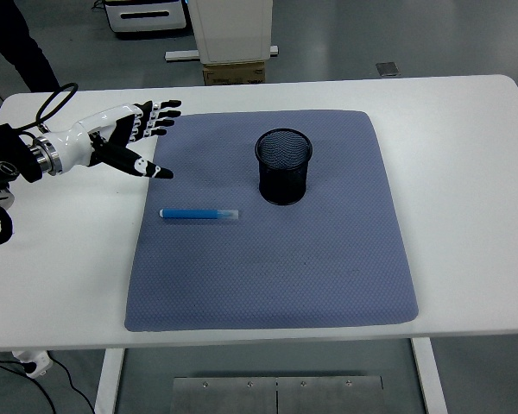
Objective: Left hand places marker in pen holder
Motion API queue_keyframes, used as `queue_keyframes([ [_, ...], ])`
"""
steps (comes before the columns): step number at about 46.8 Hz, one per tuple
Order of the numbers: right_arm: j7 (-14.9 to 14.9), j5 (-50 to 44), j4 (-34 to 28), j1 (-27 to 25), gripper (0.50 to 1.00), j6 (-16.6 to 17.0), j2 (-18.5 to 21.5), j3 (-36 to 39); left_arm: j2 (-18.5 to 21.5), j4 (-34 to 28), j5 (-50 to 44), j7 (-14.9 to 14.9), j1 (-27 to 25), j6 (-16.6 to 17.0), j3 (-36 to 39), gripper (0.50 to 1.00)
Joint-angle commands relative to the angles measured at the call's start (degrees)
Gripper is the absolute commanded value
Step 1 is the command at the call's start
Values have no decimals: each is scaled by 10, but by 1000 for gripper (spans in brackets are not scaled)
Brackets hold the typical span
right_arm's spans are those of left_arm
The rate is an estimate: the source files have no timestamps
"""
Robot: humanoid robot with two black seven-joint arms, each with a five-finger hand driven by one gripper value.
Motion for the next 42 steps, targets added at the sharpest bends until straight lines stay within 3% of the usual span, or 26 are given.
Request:
queue_keyframes([
  [1, 0, -1, 0, 0, 1000, 0, 0, 0, 0, -3, 29, 0, -7, 0, 15, 1000],
  [13, 0, 0, 0, 0, 1000, 1, 0, 0, -13, -4, 145, 0, -7, 1, 16, 1000],
  [25, 0, -1, 0, 0, 1000, 1, 0, 0, -46, -1, 153, 0, -3, 6, 16, 1000],
  [30, 0, 0, 0, 0, 1000, 0, 0, 0, -61, 3, 162, 1, -2, 35, 16, 1000],
  [31, 0, 0, 0, 0, 1000, 0, 0, 0, -73, 3, 174, 1, -2, 63, 17, 1000],
  [34, 0, -1, 0, 0, 1000, 0, 0, 0, -84, 3, 185, 1, -1, 87, 18, 1000],
  [42, 0, -1, 0, 0, 1000, 0, 0, 0, -99, 5, 190, 1, -1, 99, 22, 1000],
])
